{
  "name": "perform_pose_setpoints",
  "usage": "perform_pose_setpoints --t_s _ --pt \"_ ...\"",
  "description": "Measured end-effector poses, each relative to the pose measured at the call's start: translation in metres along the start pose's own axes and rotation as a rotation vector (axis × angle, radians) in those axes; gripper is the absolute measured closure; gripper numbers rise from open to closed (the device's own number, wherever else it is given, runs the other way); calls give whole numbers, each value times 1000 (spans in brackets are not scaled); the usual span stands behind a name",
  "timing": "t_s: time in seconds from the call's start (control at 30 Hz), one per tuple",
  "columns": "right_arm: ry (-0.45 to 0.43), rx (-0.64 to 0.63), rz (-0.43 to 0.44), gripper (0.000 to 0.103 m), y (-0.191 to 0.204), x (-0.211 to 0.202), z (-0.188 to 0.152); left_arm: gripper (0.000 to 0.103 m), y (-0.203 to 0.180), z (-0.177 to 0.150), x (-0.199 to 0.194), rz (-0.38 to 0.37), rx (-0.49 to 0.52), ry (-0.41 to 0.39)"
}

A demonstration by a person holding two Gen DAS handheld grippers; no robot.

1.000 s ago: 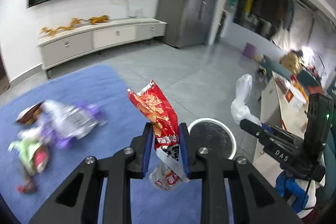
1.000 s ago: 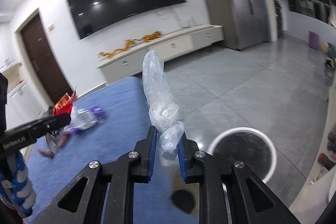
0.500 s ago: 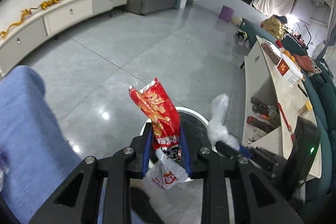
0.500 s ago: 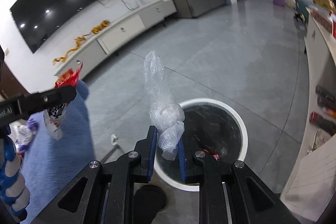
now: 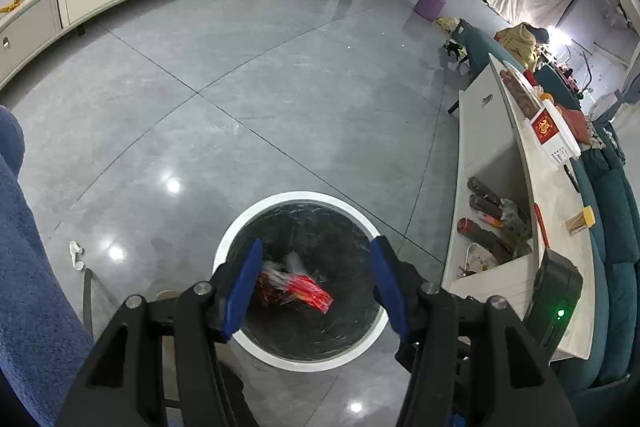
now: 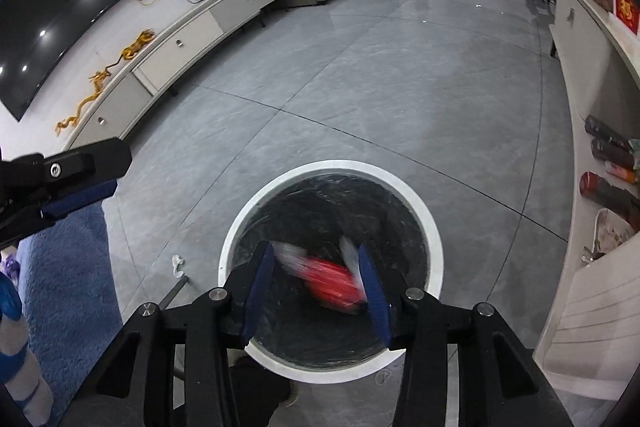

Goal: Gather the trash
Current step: 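Carry both items over the trash bin and open both tools to drop them, then move both tools back over the rug toward the remaining trash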

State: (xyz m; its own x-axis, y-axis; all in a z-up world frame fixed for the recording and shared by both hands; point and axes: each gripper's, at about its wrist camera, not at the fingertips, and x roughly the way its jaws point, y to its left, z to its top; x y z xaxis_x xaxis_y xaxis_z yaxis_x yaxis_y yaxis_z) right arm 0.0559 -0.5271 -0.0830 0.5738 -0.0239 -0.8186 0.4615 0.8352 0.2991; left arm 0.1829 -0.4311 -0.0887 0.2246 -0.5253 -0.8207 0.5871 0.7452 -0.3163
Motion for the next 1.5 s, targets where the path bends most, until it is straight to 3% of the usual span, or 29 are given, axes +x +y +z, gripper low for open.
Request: perform_pose_setpoints --t_s 0.17,0.33,0.6,0.83,1.03,1.27,1.5 --pt "-30 13 -18 61 -2 -19 3 49 -4 -6 -18 -22 -2 -55" --pt "-92 4 -24 61 1 -49 5 49 -4 -15 -65 -57 -52 -186" --pt "-210 -78 -13 61 44 -112 7 49 0 -36 -133 -59 -73 -248" --pt "-314 -185 41 61 103 -166 2 49 22 -66 -200 5 -99 -352" --pt "-379 -271 99 61 152 -201 -6 49 50 -94 -272 110 -132 -482" --pt "-413 -366 139 60 203 -227 -20 49 84 -129 -332 210 -174 -567" --pt "-428 -460 174 60 253 -241 -37 49 126 -172 -375 264 -231 -623"
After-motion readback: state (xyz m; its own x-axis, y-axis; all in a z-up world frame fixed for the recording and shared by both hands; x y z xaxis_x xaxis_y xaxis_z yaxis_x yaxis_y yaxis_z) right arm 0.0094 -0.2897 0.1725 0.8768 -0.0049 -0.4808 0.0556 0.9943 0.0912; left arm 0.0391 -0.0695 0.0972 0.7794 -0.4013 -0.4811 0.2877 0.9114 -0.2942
